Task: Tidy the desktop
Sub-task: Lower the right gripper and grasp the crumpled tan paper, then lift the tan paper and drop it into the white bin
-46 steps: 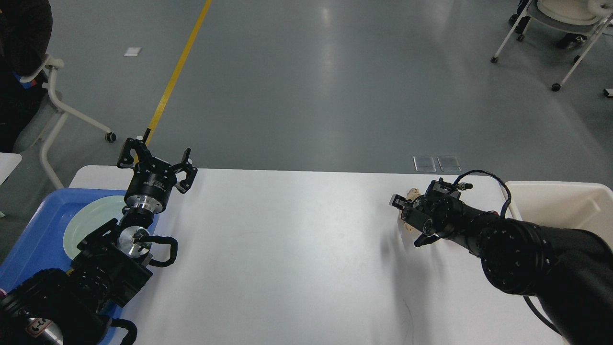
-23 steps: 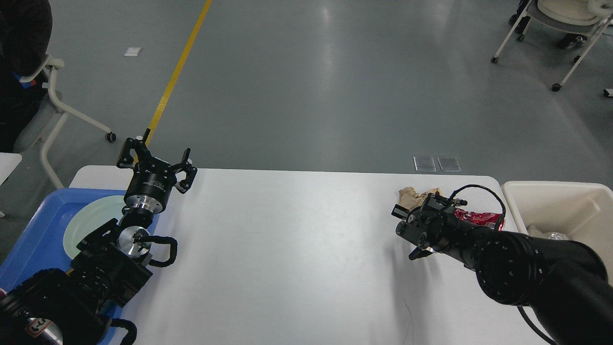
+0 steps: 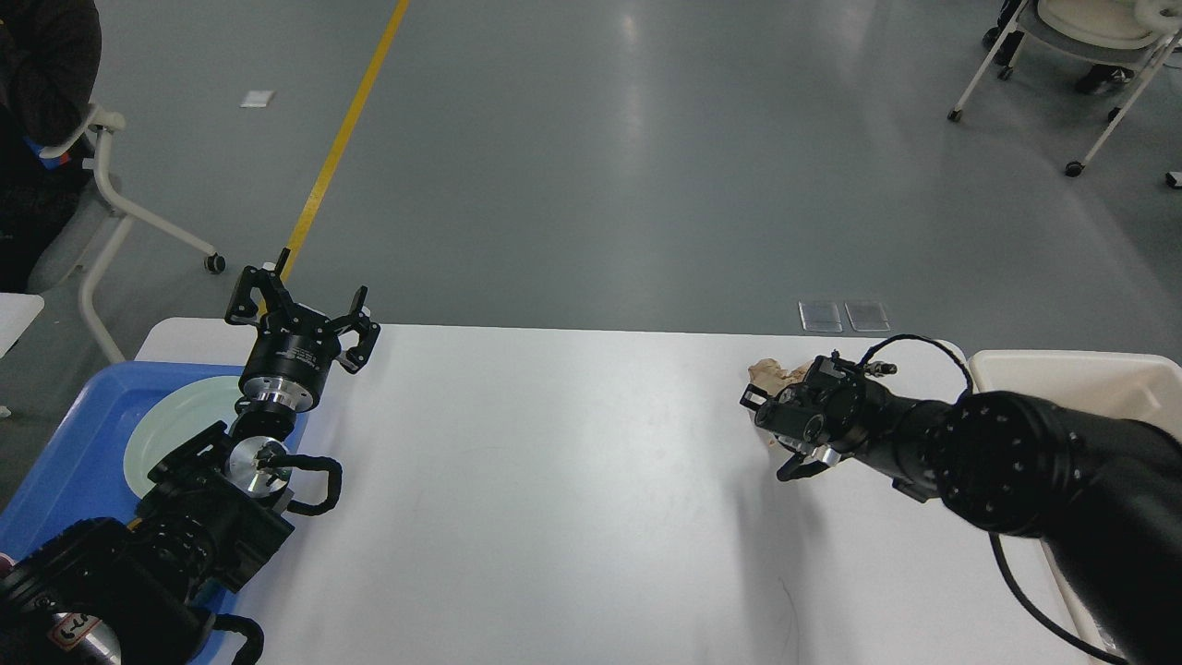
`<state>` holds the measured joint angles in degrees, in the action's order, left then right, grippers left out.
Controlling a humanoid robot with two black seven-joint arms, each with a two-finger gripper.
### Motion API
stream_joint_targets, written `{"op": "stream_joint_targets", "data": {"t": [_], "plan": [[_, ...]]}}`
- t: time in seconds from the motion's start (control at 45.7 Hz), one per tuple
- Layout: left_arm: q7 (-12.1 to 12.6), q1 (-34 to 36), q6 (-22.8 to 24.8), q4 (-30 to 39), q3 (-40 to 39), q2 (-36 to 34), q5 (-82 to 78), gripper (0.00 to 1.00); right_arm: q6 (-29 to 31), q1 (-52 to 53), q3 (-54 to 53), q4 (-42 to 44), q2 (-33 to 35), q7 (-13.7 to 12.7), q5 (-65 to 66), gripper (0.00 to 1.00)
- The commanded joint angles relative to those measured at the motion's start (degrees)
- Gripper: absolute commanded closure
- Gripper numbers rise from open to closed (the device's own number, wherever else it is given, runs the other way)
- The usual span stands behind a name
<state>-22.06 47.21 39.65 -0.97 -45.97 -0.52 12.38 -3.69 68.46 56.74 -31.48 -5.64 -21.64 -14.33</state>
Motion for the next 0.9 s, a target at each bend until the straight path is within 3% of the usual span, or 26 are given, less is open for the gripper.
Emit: {"op": "stream_joint_targets", "data": {"t": [0.0, 0.197, 0.306, 0.678, 0.875], "plan": [[0.0, -0.01, -0.01, 0.0, 0.0, 0.0, 0.01, 0.03, 0.7, 7.29, -4.17, -9.29, 6.59, 0.1, 0.18, 1.0], [0.0, -0.01, 0.08, 0.0, 0.0, 0.0, 0.01, 0.03, 0.97, 19.94, -7.69, -24.32, 17.32, 0.1, 0.27, 1.0], [0.0, 0.07, 0.08, 0.0, 0.0, 0.0, 0.01, 0.03, 4.04, 27.15, -7.78, -28.46, 22.33, 0.1, 0.27, 1.0], [0.0, 0.08, -0.01, 0.0, 0.0, 0.0, 0.01, 0.03, 26.71, 43.69, -8.92, -29.43, 36.83, 0.1, -0.26, 1.0], [0.0, -0.01, 0.08, 0.0, 0.0, 0.0, 0.01, 0.03, 24.27, 37.47, -6.47, -24.7, 40.79, 0.1, 0.27, 1.0]]}}
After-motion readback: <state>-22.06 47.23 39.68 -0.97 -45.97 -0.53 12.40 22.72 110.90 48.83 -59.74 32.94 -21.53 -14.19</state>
